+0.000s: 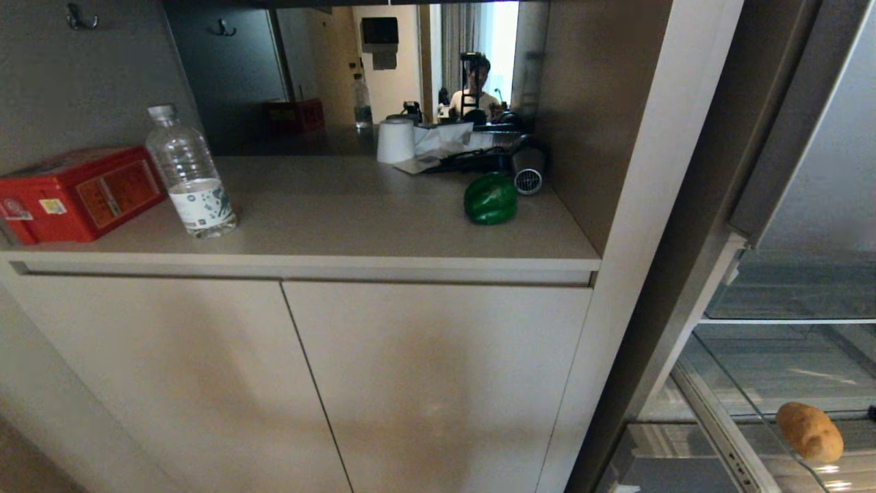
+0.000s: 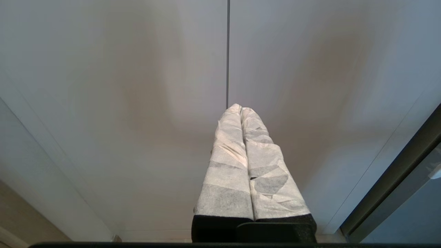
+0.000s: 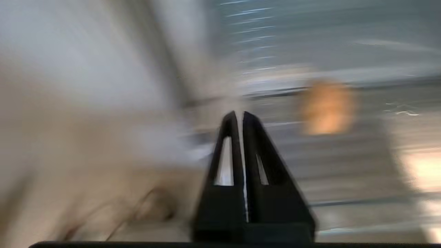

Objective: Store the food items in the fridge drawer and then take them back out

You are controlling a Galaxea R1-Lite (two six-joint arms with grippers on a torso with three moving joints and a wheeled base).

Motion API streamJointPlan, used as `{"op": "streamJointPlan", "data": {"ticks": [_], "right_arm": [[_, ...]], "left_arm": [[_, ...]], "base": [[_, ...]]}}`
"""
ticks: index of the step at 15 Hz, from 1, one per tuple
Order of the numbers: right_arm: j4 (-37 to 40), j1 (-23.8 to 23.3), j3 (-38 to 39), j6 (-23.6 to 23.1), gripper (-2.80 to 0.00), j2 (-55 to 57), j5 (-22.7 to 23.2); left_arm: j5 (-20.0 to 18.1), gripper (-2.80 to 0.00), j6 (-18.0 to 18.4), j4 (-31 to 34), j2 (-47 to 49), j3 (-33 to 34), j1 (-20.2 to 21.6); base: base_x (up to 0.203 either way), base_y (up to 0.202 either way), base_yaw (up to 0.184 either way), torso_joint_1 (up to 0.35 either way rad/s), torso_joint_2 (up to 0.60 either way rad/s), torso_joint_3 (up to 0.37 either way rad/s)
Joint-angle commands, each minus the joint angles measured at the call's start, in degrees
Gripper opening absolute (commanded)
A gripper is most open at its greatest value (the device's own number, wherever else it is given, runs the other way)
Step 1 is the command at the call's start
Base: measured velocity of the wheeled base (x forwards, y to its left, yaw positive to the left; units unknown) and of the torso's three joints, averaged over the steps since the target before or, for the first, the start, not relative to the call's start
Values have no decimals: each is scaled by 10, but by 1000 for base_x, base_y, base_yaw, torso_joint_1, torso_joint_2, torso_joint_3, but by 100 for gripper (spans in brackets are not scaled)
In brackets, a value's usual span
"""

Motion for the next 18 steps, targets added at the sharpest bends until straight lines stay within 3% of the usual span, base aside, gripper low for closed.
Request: {"op": "streamJointPlan", "data": {"ticks": [1, 4, 9, 11, 14, 15, 18], "right_arm": [[34, 25, -13, -5, -280, -13, 120], [39, 128, -37, -7, -280, 43, 150], [5, 329, -106, -3, -280, 214, 133], [-21, 419, -134, 2, -280, 246, 66], [-27, 544, -243, 10, -280, 275, -88], [-26, 565, -284, 10, 0, 302, -131], [-26, 592, -407, 12, 0, 406, -218]], "left_arm": [[0, -280, 0, 1, 0, 0, 0], [0, -280, 0, 0, 0, 0, 0], [0, -280, 0, 0, 0, 0, 0], [0, -280, 0, 0, 0, 0, 0], [0, -280, 0, 0, 0, 0, 0], [0, -280, 0, 0, 0, 0, 0], [0, -280, 0, 0, 0, 0, 0]], "base": [[0, 0, 0, 0, 0, 0], [0, 0, 0, 0, 0, 0], [0, 0, 0, 0, 0, 0], [0, 0, 0, 0, 0, 0], [0, 0, 0, 0, 0, 0], [0, 0, 0, 0, 0, 0], [0, 0, 0, 0, 0, 0]]}}
